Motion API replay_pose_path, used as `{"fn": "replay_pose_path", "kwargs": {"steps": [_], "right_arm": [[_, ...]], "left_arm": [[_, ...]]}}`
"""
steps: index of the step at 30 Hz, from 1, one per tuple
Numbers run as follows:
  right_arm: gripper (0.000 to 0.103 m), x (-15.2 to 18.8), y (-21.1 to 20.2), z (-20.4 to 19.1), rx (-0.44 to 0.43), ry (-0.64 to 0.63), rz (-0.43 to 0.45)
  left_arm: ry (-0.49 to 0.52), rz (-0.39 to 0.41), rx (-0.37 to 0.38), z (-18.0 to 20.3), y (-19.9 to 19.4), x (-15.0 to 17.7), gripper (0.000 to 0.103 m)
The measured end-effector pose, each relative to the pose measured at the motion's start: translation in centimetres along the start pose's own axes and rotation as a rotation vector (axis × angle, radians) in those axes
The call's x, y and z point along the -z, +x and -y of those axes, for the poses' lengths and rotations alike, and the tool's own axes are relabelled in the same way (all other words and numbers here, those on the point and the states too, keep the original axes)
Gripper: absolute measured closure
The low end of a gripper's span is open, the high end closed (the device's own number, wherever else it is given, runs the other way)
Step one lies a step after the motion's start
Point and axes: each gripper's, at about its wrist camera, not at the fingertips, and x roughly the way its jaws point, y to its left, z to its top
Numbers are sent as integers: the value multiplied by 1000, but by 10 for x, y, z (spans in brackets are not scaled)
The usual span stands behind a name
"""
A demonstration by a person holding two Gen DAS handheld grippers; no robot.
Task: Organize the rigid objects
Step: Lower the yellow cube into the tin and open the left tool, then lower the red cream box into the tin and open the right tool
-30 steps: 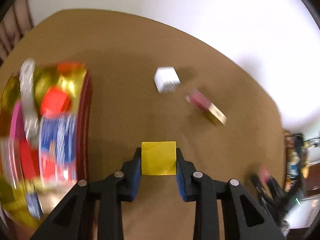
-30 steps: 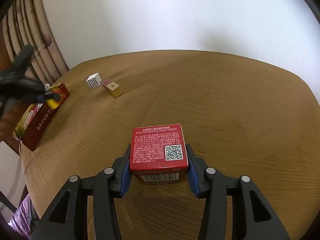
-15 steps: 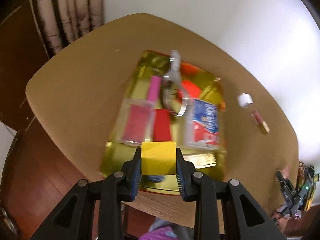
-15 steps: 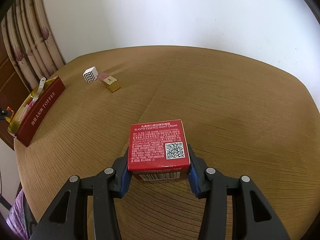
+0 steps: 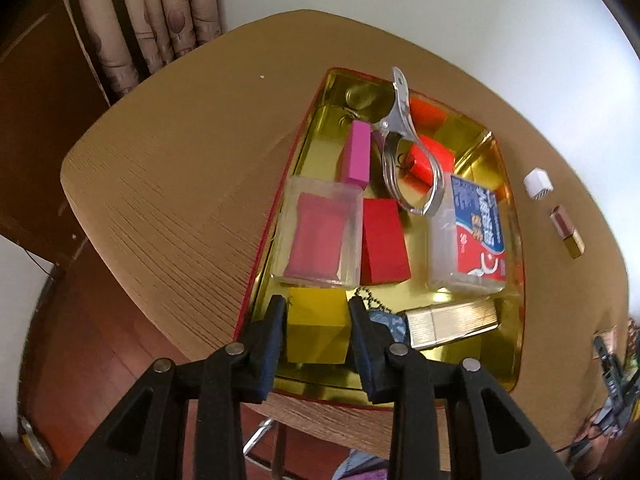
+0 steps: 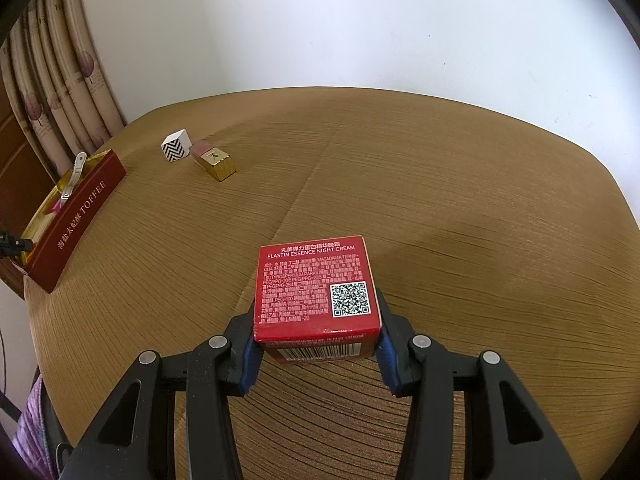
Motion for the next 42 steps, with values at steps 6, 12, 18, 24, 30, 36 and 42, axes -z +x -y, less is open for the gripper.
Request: {"fn": "replay_pose_path", "kwargs": {"steps": [6, 12, 18, 24, 30, 36, 42], "right_arm": [[59, 0, 0, 2, -16, 12, -4], [59, 0, -1, 4, -25, 23, -12], [59, 0, -18, -3, -60, 95, -11], [59, -19, -47, -76, -213, 20, 24], [59, -55, -49, -201, -433, -126, 8], [59, -81, 2, -306, -534, -209, -92], [59, -84, 52, -364, -497, -263, -157]], "left_arm": [[21, 151, -44, 4, -35, 19, 69], [19, 417, -92, -2, -87, 67, 61], [-44, 548, -197, -32, -105, 105, 49], [-174, 438, -113, -71, -95, 101, 48], [-190, 334, -48, -82, -82, 97, 48], [-211, 294, -19, -89, -72, 100, 48], [-266, 246, 46, -99, -57, 101, 47]]}}
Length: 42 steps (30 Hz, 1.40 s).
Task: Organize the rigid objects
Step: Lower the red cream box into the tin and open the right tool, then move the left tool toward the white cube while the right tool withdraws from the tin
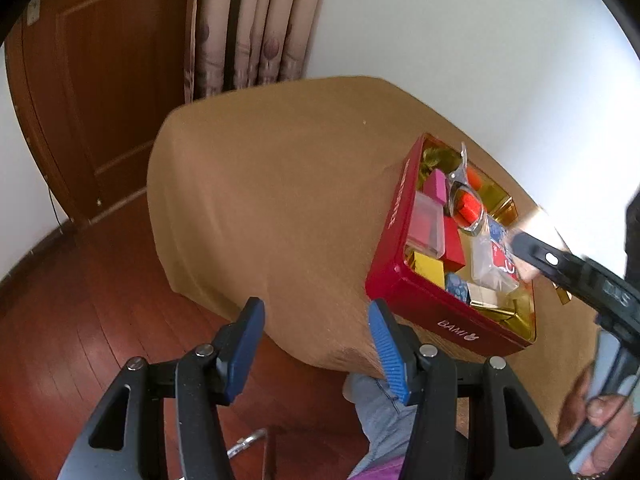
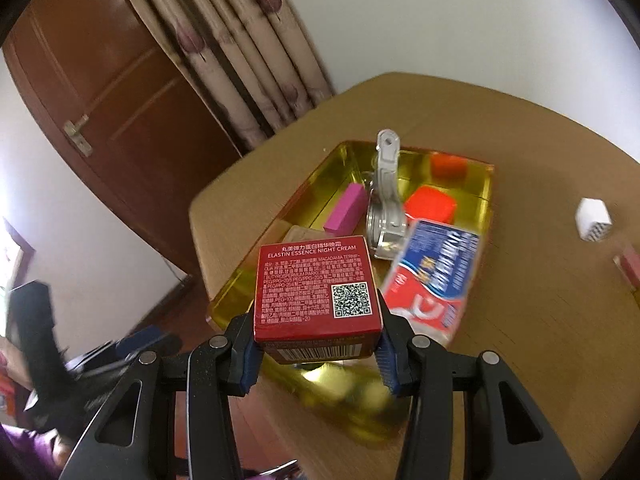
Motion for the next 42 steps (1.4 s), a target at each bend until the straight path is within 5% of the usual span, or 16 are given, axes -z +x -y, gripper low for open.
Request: {"fn": "replay_pose_path", "kwargs": {"steps": [6, 21, 28, 31, 36, 42], "right_arm": [[59, -10, 29, -5, 78, -32, -40], [57, -19, 45, 0, 95, -3, -52], [52, -21, 16, 1, 66, 37, 52], [36, -13, -16, 10, 91, 62, 143], [16, 25, -68, 54, 312, 99, 232], [14, 97, -119, 156, 647, 229, 182]], "left_arm": [[19, -74, 15, 0, 18, 0, 47], [66, -117, -35, 7, 28, 2, 47], [102, -130, -52, 13, 30, 5, 47], [117, -124, -71, 17, 28, 7, 47], [135, -121, -83, 20, 27, 9, 47], [155, -104, -97, 26, 24, 12, 47]]}}
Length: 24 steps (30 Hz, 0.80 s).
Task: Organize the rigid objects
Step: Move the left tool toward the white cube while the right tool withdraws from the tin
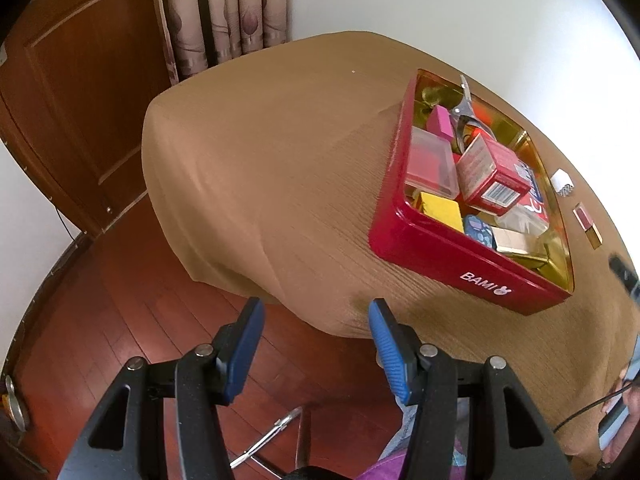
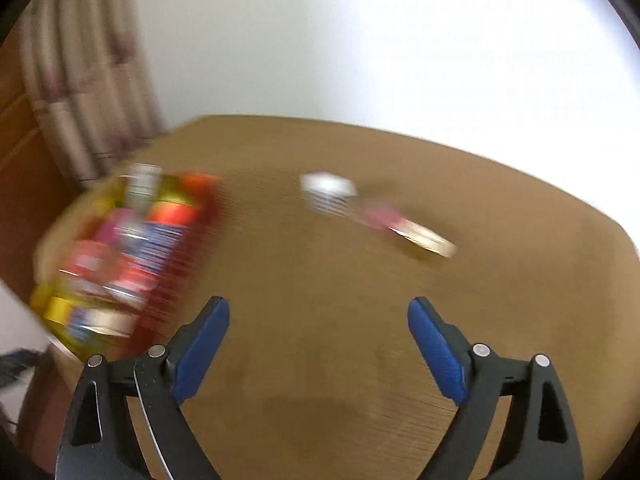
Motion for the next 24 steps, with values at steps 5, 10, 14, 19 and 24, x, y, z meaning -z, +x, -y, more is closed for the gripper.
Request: {"fn": "replay_pose_path", "kwargs": {"steps": [5, 10, 14, 19, 24], "right_arm": [[14, 26, 4, 87, 244, 47, -19], [7, 41, 0, 138, 322, 96, -13], [3, 41, -2, 156, 217, 174, 1], [2, 43, -6, 165, 133, 201, 27], [2, 56, -20, 179, 75, 240, 54]], "left_arm": [[56, 30, -15, 14, -10, 6, 47], [184, 74, -55, 45, -22, 14, 47], [253, 83, -48, 74, -32, 17, 47], [352, 107, -15, 127, -50, 13, 47], [430, 125, 56, 188, -59, 1, 47]]}}
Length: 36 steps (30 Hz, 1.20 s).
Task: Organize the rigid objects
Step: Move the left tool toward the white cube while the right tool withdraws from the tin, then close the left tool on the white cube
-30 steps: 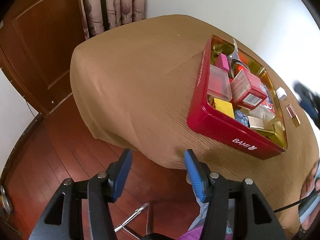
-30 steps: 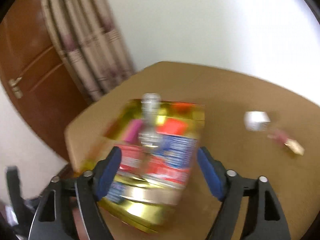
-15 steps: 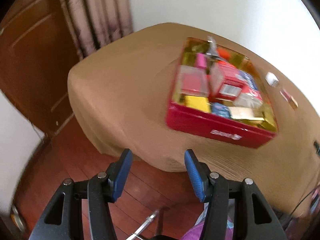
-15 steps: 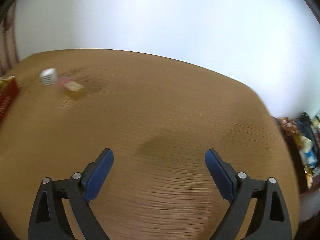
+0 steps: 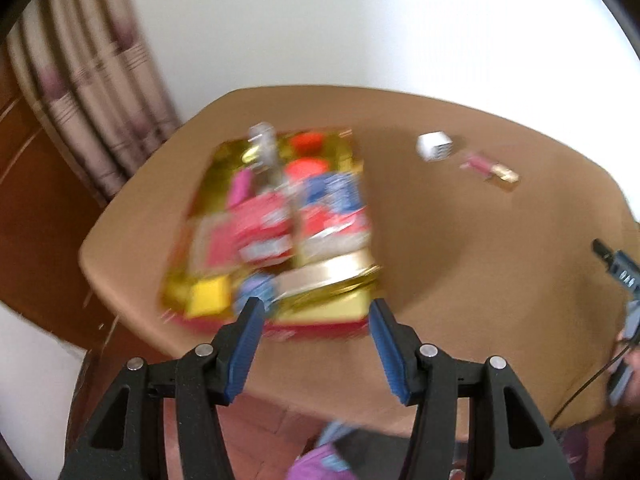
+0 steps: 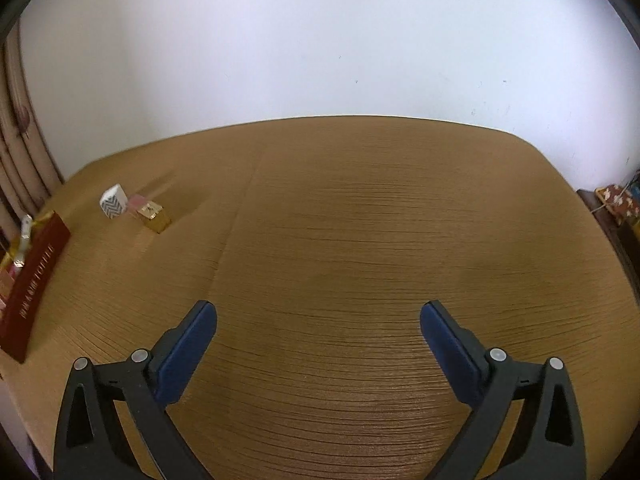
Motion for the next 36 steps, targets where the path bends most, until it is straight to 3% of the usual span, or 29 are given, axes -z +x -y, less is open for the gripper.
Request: {"fn": "replay_pose_path", "kwargs": {"steps": [9, 15, 19, 25, 29, 34, 36], "right_arm": [[1, -4, 0, -6, -100, -11, 13], [1, -3, -3, -6, -155, -22, 16], [1, -2, -6, -5, -175, -30, 13], [1, -1, -7, -5, -195, -32, 14], [1, -1, -7, -5, -205, -37, 13], [1, -1, -6, -5, -211, -38, 14], [1, 0, -6, -4, -211, -39, 12]], "left_arm": [[24, -40, 113, 63, 52, -99, 47], [8, -152, 192, 96, 112, -161, 47], [-36, -213, 179, 105, 149, -188, 47], [-61, -293, 129, 115, 189, -205, 47], [-71, -268, 114, 115, 195, -214, 47], [-106, -302, 178, 118, 201, -218, 47], [-99, -329, 169, 122, 207, -218, 47]]}}
